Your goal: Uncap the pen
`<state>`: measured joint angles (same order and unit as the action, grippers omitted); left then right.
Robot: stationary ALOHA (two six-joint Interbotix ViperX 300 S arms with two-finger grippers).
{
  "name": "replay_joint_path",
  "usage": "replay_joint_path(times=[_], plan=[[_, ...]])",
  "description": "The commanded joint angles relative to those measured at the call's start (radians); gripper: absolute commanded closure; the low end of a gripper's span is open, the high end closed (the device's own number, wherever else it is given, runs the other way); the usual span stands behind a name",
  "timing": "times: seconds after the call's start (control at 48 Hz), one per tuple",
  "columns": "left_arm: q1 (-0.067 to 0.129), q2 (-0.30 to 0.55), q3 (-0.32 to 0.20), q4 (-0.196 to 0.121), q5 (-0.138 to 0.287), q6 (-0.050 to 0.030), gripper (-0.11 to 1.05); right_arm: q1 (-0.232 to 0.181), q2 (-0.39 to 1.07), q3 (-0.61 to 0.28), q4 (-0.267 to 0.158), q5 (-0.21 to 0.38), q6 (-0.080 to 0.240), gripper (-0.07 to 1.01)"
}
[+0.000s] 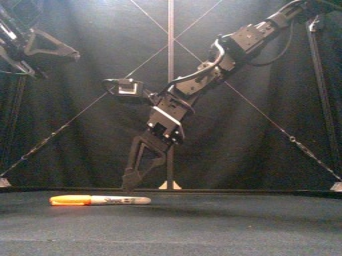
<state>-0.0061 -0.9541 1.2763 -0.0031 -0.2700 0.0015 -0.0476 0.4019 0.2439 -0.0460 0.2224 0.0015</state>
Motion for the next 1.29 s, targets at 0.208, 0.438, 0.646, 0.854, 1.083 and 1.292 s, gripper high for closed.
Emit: replay_joint_path(times=[0.208,0.438,0.646,0.854,1.083,1.292], plan=[[0.002,0.003,-0.017,0.005,-0.005,0.0015,0.81,-0.009,0.000,-0.017,0.018,0.000,0.002,0.14],[0.002,0.003,-0.018,0.005,-0.005,0.0015,0.75,-0.008,0.020,-0.017,0.029,0.048,0.000,0.26],[0.002,0.005,-0.021,0.005,-0.005,0.0015,0.73,-0.006,0.003,-0.006,0.029,0.066,0.008,0.40],[-0.003,0.005,-0.021,0.002,-0.005,0.0000,0.64,-0.005,-0.104,0.043,0.034,0.074,0.009,0.40],[0.000,0.005,-0.028,0.002,-0.014,-0.0015,0.37,-0.003,-0.232,0.069,0.032,0.035,0.008,0.40],[0.003,0.009,-0.046,-0.025,-0.032,-0.0061,0.08,-0.003,-0.284,0.066,0.014,-0.018,0.005,0.40]])
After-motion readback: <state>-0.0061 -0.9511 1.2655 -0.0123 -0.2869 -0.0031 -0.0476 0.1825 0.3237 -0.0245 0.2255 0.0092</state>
